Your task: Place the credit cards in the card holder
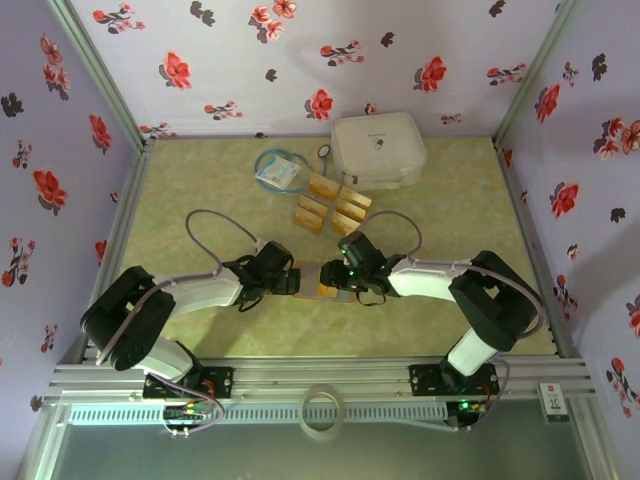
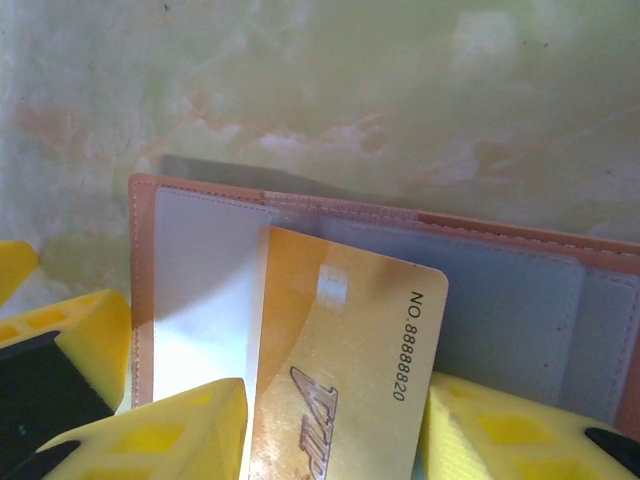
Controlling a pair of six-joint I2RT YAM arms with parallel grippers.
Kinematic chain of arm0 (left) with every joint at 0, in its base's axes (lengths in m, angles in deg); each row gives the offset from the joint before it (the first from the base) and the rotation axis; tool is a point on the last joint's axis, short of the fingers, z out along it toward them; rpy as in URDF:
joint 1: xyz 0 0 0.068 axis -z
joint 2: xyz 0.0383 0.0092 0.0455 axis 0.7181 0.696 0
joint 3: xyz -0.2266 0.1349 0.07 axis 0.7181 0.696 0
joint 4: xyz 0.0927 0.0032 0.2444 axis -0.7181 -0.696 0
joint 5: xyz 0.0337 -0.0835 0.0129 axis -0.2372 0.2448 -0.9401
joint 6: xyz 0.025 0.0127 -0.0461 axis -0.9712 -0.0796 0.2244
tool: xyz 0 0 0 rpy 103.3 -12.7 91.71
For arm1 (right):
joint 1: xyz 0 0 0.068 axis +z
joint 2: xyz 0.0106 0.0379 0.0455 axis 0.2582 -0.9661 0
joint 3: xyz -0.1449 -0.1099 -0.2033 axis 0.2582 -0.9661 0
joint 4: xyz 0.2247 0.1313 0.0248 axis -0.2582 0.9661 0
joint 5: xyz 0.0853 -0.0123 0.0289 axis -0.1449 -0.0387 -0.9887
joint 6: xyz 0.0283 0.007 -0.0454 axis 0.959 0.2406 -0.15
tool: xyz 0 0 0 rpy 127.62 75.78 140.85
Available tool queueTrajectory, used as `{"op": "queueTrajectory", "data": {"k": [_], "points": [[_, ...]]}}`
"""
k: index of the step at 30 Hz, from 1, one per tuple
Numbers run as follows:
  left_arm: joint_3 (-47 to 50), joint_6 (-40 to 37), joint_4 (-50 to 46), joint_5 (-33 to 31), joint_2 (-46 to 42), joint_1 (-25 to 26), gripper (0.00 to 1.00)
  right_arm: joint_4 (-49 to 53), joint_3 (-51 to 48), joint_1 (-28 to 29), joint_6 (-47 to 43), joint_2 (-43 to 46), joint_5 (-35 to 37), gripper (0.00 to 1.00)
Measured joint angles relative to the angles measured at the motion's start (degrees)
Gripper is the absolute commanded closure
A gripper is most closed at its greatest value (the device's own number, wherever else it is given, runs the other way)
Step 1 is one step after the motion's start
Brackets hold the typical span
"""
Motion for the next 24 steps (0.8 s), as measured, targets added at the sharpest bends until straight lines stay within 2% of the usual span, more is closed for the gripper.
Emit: {"op": "queueTrajectory", "data": {"k": [10,13,14,18,21,24], "points": [[0.00,0.00,0.09,0.00,0.00,-0.02,0.00,6.91,2.84,-0.28,-3.65,1.73,0.15,0.50],[0.00,0.04,0.04,-0.02,-0.04,0.00,0.00,9.66,3.48,-0.98,-5.01,4.09,0.79,0.53],[0.00,0.07,0.00,-0.04,-0.11,0.00,0.00,10.56,3.61,-1.38,-5.51,4.83,1.11,0.56],[-0.02,0.63,-0.42,-0.15,-0.48,0.00,0.00,14.05,4.26,-2.62,-7.76,6.43,2.23,0.81],[-0.50,1.11,-2.08,-0.83,-0.52,0.00,0.00,16.65,4.87,-2.93,-8.72,6.45,2.99,0.93],[-1.44,1.60,-5.95,-2.47,-0.52,0.00,0.00,17.94,5.14,-2.97,-9.38,6.34,3.13,1.00]]}}
